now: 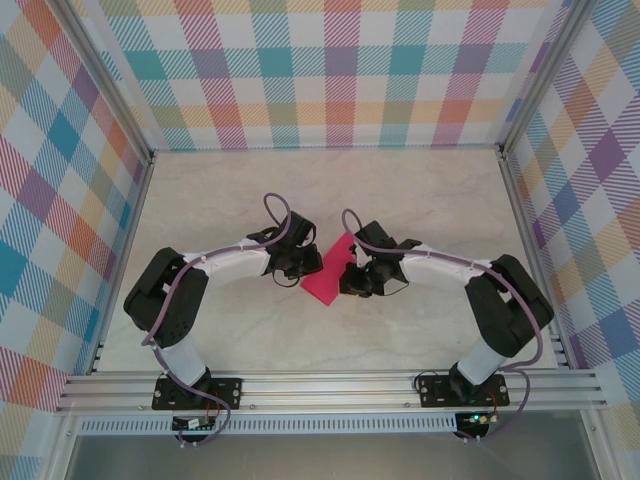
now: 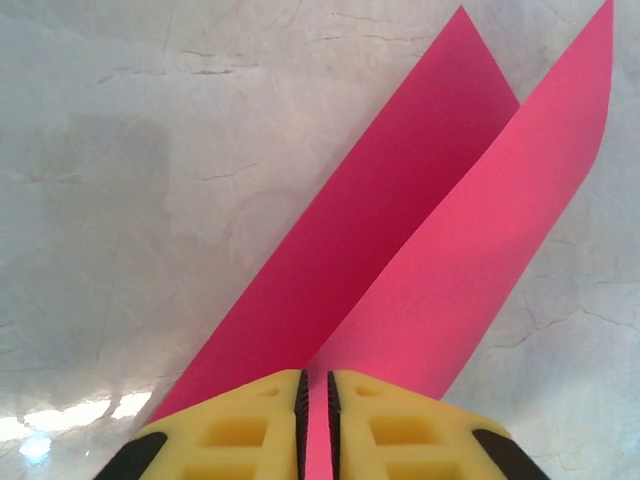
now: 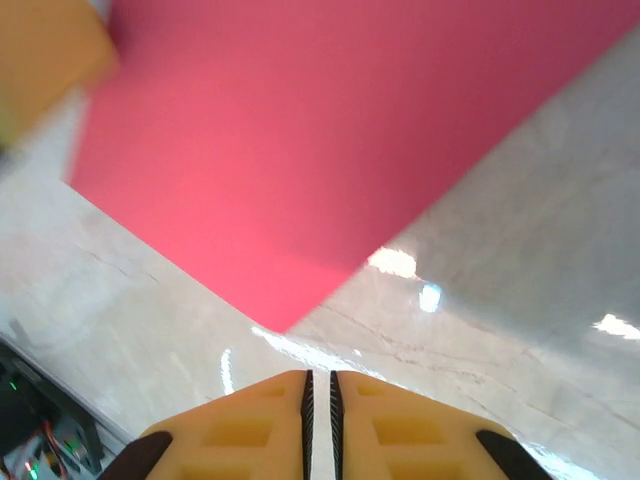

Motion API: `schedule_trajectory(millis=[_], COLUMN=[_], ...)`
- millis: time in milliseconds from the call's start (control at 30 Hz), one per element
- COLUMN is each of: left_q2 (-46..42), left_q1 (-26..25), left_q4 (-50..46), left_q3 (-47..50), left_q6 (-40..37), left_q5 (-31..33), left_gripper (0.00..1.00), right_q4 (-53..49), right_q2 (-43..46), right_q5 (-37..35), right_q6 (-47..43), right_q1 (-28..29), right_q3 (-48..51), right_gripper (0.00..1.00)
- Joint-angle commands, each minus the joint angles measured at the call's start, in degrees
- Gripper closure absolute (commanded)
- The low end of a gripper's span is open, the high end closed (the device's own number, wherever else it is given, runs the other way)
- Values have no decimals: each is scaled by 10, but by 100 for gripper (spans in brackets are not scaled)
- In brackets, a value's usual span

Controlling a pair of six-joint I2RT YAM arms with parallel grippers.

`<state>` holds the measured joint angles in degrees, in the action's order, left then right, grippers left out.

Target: Fold a paper plane with a square sheet of paper (pick it up from the middle)

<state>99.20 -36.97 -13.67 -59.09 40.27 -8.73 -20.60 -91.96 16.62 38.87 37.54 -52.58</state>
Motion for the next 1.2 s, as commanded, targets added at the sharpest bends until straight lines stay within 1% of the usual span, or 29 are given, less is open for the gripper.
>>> schedule_trajectory(millis=[0,33,133,200,333,433,567,667,767,900,1000,1167], left_q2=[-19,-22,-30,-34,-43,-56,-81,-101,-110,-90,-68,-30], left_q1=[6,6,7,7,8,10,11,11,10,2,-9,-24], left_q4=[-18,-18,-16,-17,-18,-16,-11,-3,20,73,99,110], left_q3=[-2,-1,3,6,18,26,36,43,53,67,76,84], left_q6=[-6,-7,-9,-11,-12,-13,-13,-13,-13,5,19,27], left_q5=[14,12,6,6,3,2,4,3,-18,-80,-95,-99], left_gripper=[81,79,75,73,70,67,62,60,59,61,64,70], right_q4=[3,10,44,55,75,80,106,123,129,124,105,106], right_q2=[-2,-9,-38,-62,-113,-149,-185,-201,-210,-213,-219,-219], right_q5=[-79,-92,-94,-99,-99,-84,-34,1,4,-21,-49,-68], right_q6=[32,38,42,41,27,0,-41,-56,-49,-23,-2,32], right_q1=[-13,-17,-28,-32,-41,-45,-48,-48,-48,-49,-51,-55], right_q3=[-21,-26,-47,-65,-95,-125,-142,-148,-150,-145,-143,-133], right_gripper=[82,80,72,71,70,71,73,74,75,75,76,76])
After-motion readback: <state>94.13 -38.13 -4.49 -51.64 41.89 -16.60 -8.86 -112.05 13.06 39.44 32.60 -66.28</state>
